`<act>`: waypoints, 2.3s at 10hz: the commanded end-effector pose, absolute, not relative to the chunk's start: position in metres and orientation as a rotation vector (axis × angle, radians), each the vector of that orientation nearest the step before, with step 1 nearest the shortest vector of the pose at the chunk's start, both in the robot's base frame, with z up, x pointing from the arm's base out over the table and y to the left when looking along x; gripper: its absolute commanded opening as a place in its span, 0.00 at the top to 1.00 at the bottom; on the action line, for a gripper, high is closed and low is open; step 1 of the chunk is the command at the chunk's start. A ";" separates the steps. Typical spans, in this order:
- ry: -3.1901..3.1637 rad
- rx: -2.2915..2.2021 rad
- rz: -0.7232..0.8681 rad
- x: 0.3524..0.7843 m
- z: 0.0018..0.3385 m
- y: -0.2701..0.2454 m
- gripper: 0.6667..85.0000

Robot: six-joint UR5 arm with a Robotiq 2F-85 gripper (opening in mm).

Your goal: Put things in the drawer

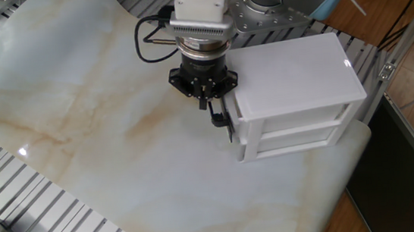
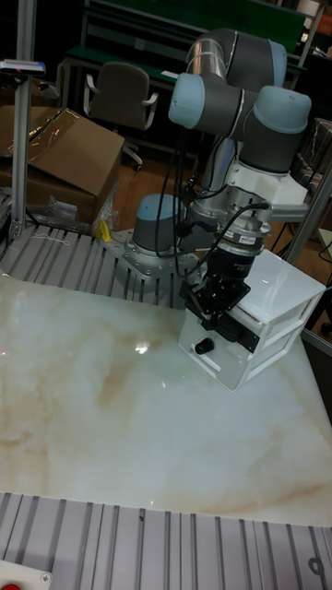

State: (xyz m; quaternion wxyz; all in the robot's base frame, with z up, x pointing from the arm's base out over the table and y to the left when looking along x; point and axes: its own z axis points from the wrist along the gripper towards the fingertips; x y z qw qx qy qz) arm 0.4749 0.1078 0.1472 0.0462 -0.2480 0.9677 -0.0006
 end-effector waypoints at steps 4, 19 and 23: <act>2.995 -0.692 0.036 0.461 0.150 0.124 1.00; 2.989 -0.690 -0.012 0.486 0.165 0.101 1.00; 3.008 -0.469 -0.093 0.526 0.197 0.029 1.00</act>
